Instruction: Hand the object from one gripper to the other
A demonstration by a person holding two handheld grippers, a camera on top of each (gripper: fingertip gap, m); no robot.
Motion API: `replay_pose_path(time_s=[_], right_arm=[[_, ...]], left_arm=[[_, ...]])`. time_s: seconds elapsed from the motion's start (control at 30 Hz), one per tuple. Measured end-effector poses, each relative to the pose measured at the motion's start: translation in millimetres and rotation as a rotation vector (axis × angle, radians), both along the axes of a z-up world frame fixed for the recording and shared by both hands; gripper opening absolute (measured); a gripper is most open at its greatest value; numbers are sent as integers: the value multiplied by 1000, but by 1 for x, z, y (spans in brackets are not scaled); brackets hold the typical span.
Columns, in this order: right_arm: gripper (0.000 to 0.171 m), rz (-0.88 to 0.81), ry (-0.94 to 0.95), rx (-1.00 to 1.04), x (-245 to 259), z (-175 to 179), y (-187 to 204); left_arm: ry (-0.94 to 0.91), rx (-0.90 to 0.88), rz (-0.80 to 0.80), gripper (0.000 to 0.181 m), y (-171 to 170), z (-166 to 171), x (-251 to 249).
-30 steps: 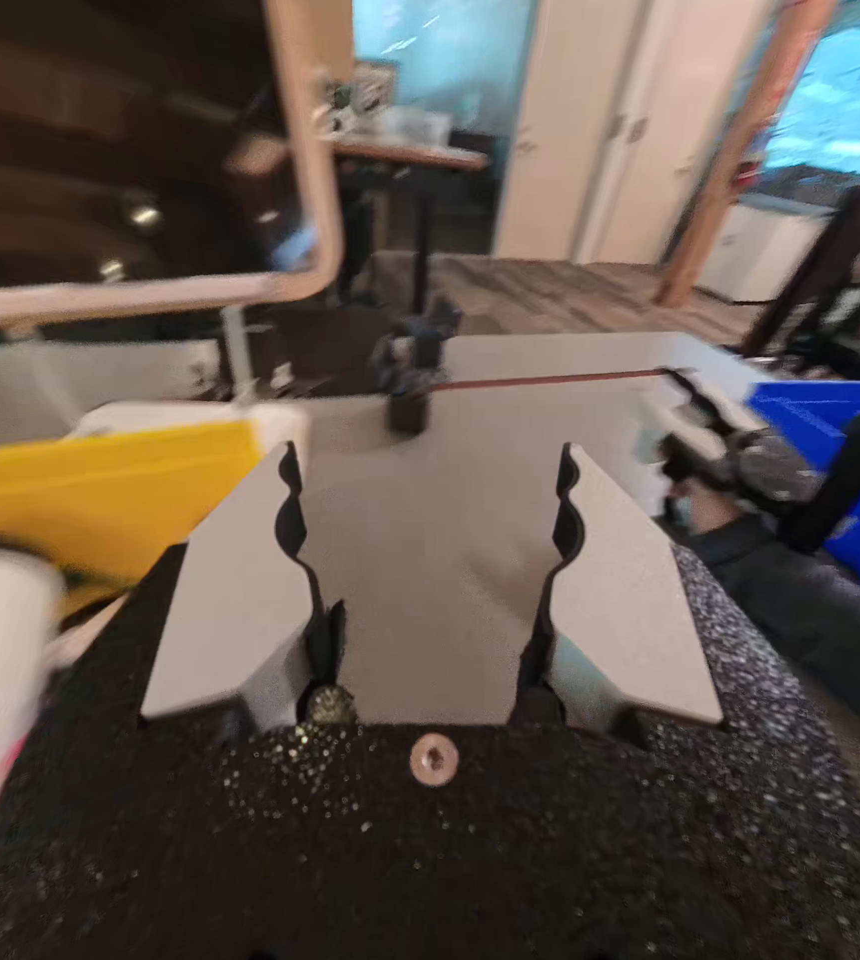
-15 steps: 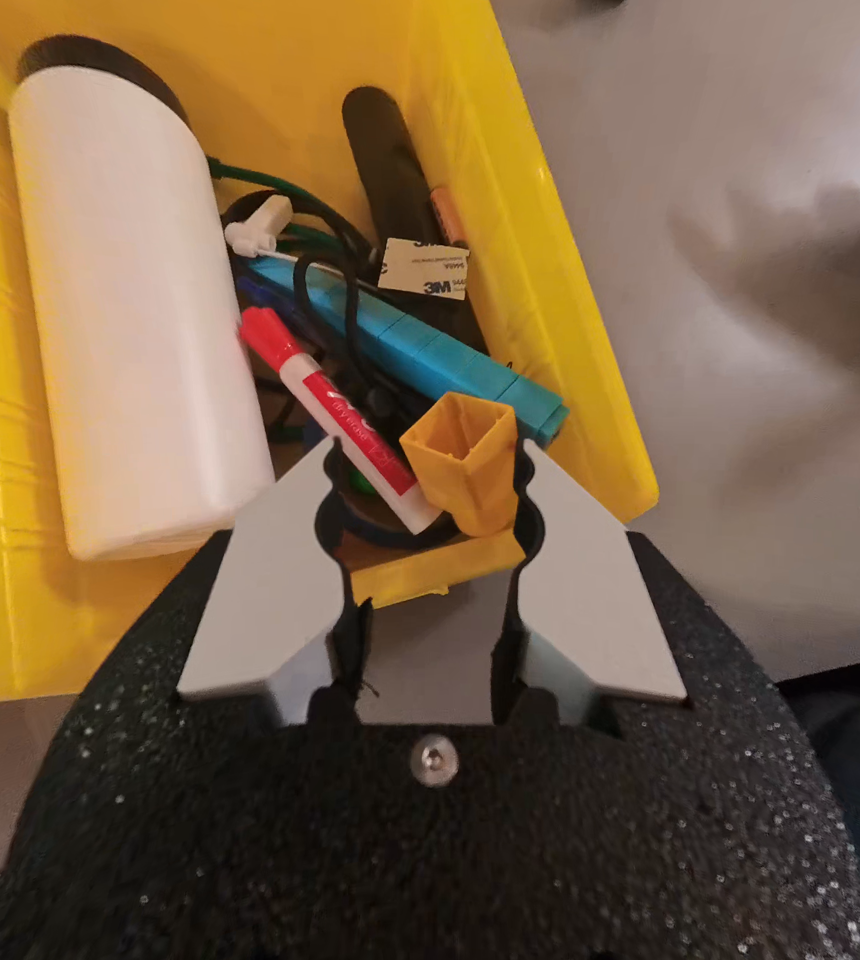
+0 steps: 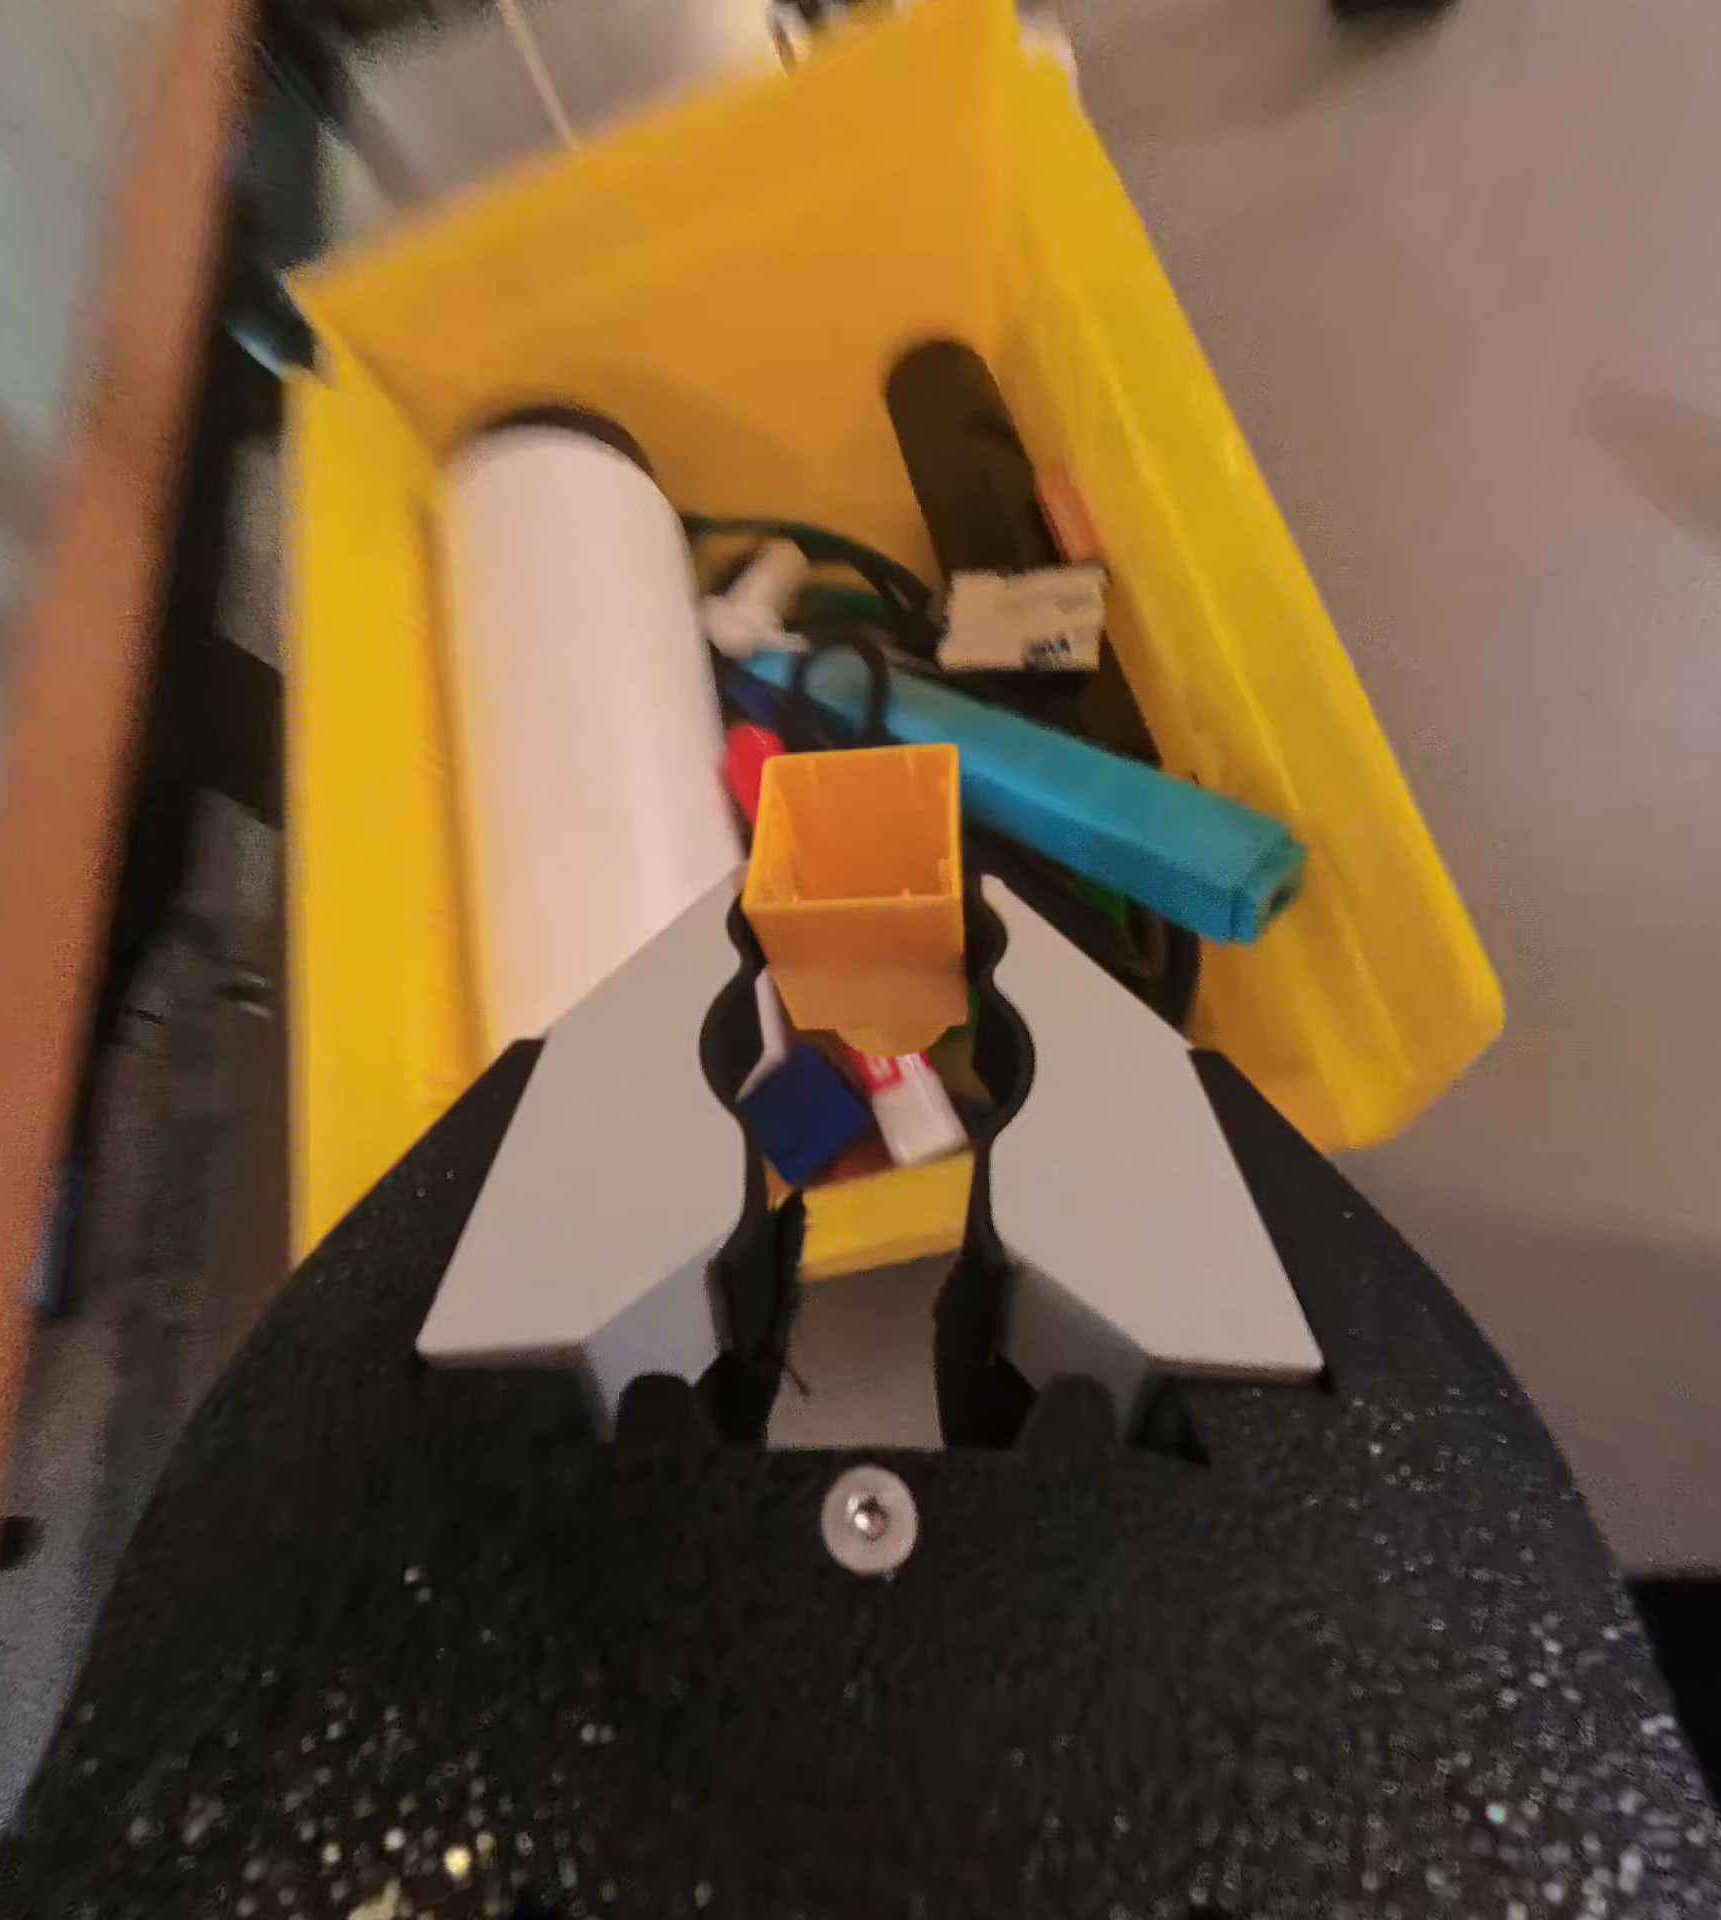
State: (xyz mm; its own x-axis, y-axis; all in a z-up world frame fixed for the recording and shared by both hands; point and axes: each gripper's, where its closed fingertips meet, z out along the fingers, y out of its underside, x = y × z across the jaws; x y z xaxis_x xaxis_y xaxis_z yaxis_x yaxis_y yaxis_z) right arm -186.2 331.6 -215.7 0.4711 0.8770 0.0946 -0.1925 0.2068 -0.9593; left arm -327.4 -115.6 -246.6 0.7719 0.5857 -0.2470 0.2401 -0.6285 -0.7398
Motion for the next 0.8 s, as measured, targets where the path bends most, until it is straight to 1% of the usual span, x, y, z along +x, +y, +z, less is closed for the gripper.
replay_pose_path(time_s=[0.03, 0.1, 0.17, 0.2, 0.23, 0.3, 0.33, 0.4, 0.47, 0.53, 0.63, 0.67, 0.73, 0.8], right_arm=[[52, 0, -2, 1, -1, 0, 0], [51, -1, -9, 13, -2, 0, -2], [51, 3, -16, 28, -3, 0, -4], [51, 5, -18, 33, -3, 0, -5], [51, 6, -19, 35, -3, 0, -5], [51, 9, -18, 35, -3, 0, -6], [51, 9, -17, 32, -3, 0, -5], [51, 10, -14, 31, -2, 0, -5], [51, 6, -12, 31, 0, 0, -5], [51, 3, -10, 29, 1, 0, -4], [51, 4, -8, 27, 1, 0, -3], [50, 6, -13, 32, 1, 0, -4], [46, 17, -26, 49, -2, -1, -8], [43, 30, -41, 69, -5, -1, -12]], left_arm=[[89, 27, 12, 35, 4, 19, -3], [246, 123, -17, 36, 27, 59, 4], [343, 234, -121, 36, 69, 91, 26], [368, 274, -196, 35, 95, 100, 41], [355, 301, -289, 35, 124, 102, 59], [238, 329, -500, 36, 184, 85, 95], [207, 343, -571, 35, 209, 75, 106], [198, 374, -657, 35, 254, 59, 116], [223, 472, -654, 36, 290, 52, 109], [286, 591, -597, 36, 315, 52, 92], [333, 730, -616, 36, 340, 46, 84], [305, 788, -633, 36, 345, 45, 86], [230, 910, -617, 36, 347, 46, 82], [169, 978, -627, 36, 347, 44, 80]])
